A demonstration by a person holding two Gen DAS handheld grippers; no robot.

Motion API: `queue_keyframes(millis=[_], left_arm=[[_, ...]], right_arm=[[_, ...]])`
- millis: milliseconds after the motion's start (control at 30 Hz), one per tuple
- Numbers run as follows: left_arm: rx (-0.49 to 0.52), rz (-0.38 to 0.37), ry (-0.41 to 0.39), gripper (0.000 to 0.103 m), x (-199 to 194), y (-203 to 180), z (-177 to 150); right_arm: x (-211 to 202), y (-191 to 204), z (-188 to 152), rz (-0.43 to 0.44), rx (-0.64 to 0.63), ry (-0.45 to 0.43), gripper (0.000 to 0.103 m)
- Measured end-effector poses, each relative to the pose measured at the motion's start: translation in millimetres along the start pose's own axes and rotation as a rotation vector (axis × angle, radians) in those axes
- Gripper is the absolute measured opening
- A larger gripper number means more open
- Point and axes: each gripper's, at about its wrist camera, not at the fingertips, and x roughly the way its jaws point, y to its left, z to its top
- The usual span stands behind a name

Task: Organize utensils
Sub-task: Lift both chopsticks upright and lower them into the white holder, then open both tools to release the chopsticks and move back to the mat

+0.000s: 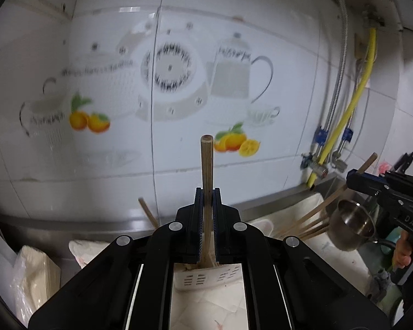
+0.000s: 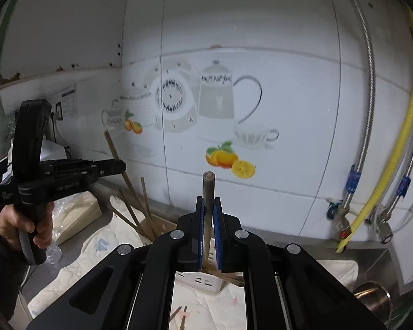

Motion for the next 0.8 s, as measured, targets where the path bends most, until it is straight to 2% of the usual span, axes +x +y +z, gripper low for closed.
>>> queue_keyframes(millis=[367,800], left_arm=[[-0.023,-0.006,0.073,0.006,25,8,-23],[-0.02,-0.006,0.095,0.006,29,7,-27]], right_arm=[[48,-3,-34,0.004,0.024,0.115,0.006],[64,-13,-47,-0.003,0.062,0.149,0.007]])
